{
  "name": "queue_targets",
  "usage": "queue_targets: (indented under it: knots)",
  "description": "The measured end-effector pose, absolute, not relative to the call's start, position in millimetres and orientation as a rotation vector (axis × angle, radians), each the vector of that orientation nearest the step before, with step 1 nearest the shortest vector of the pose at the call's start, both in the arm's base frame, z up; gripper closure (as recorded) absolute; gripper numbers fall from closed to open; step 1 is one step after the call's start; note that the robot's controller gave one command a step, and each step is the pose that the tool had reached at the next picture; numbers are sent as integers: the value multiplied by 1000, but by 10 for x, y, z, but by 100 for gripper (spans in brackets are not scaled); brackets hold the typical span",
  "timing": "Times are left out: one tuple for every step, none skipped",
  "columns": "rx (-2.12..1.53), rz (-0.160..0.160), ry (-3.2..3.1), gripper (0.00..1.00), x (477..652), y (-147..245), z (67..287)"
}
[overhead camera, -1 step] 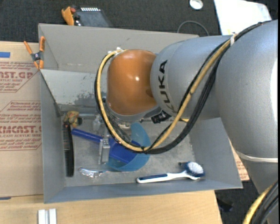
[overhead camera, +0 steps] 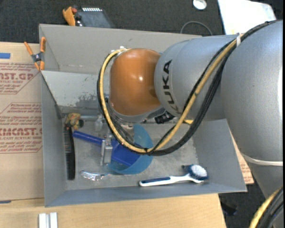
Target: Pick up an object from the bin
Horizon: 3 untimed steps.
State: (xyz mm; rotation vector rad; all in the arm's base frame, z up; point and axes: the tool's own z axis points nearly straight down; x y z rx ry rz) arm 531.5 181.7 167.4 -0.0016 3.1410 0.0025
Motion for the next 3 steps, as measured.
queue_targets:
  knots:
    - [-8, 10, 3130, 0, 5496, 1751, 1448]
    - [-41, 2, 3144, 0, 5461, 1602, 1218]
    - [-162, 6, 3125, 0, 5638, 1596, 1036]
